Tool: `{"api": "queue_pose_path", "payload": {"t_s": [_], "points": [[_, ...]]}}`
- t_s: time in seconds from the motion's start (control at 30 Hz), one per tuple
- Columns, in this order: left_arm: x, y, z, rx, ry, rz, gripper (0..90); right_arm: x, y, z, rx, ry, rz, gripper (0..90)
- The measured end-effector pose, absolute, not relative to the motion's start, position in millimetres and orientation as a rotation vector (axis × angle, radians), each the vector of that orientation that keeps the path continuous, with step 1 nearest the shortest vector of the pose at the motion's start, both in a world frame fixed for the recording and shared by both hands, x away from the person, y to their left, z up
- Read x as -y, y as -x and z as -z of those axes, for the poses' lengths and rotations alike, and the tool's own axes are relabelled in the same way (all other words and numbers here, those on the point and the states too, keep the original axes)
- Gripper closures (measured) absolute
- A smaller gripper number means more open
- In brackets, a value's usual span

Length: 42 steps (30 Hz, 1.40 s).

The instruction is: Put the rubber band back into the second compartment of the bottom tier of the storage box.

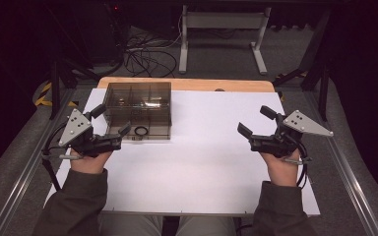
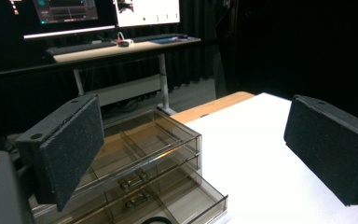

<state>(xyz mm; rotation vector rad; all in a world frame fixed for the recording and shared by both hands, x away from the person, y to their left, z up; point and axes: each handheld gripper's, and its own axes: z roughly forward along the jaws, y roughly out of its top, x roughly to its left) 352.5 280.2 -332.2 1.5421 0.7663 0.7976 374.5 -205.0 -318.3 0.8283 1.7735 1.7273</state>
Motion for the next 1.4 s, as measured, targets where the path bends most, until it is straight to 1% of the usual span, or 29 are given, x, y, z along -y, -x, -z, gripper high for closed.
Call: {"api": "queue_pose_path", "payload": {"t_s": [0.33,0.97,1.4], "points": [[-290,-350,340,-0.760,-1.512,-0.806,5.1,206,-375,319,-1.761,-0.836,-1.728,3.1],[-304,-342,339,-0.701,-1.437,-0.814,5.0,207,-376,320,-1.754,-0.845,-1.729,3.0],[-310,-341,339,-0.697,-1.430,-0.816,5.1,207,-377,321,-1.747,-0.849,-1.729,3.1]]}}
